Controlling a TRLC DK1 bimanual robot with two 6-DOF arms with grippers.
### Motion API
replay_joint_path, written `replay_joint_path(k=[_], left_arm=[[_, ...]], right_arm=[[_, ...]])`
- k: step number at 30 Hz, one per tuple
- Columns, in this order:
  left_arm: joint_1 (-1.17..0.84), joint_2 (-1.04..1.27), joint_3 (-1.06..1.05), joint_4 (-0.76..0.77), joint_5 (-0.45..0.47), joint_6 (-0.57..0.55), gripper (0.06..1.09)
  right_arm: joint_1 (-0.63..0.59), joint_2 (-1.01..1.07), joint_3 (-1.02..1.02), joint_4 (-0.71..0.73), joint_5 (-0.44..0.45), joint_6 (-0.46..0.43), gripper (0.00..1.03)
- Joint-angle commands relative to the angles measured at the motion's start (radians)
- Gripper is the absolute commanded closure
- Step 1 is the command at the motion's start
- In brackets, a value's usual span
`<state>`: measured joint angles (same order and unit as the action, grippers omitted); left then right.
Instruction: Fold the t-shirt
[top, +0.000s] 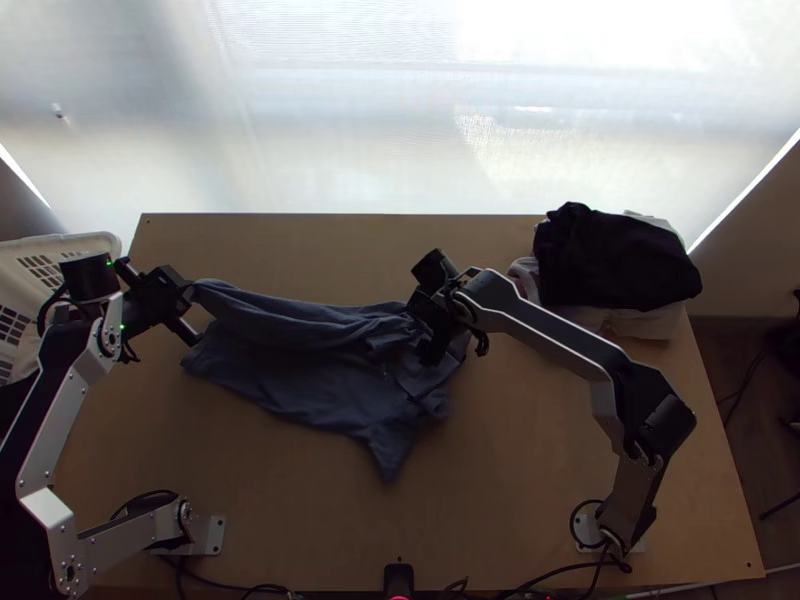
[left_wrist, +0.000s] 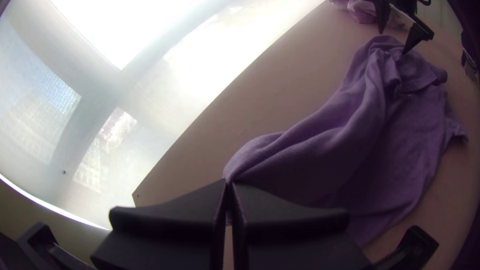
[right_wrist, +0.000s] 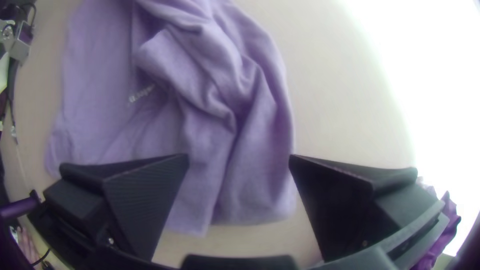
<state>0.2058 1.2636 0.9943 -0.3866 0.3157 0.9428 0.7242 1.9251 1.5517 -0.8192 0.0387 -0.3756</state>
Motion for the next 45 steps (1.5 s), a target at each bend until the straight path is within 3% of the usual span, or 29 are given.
replay_joint_path(k=[1,15,21,25,26,35,45], left_arm=[[0.009,-0.001,0.017,-0.006,0.005,0.01,1.05],[0.033,0.003,0.027,-0.008,0.011,0.036,1.05],[0.035,-0.009,0.03,-0.028,0.011,0.036,1.05],[0.046,-0.013,0.035,-0.032,0.011,0.037,1.05],[0.049,-0.015,0.04,-0.04,0.011,0.037,1.05],[0.129,-0.056,0.167,-0.184,0.039,0.01,1.05],[0.241,-0.11,0.464,-0.482,0.108,-0.049,1.05]], right_arm=[[-0.011,0.017,-0.015,0.052,0.05,-0.049,0.1],[-0.034,0.003,-0.124,0.094,0.059,-0.06,0.11],[-0.005,0.018,-0.147,0.127,0.056,-0.049,0.55],[0.006,0.006,-0.177,0.17,0.058,-0.059,0.94],[0.006,-0.005,-0.174,0.169,0.058,-0.062,0.98],[-0.006,-0.252,-0.005,0.011,0.053,-0.082,0.99],[-0.039,-0.452,0.027,-0.242,-0.063,-0.068,0.99]])
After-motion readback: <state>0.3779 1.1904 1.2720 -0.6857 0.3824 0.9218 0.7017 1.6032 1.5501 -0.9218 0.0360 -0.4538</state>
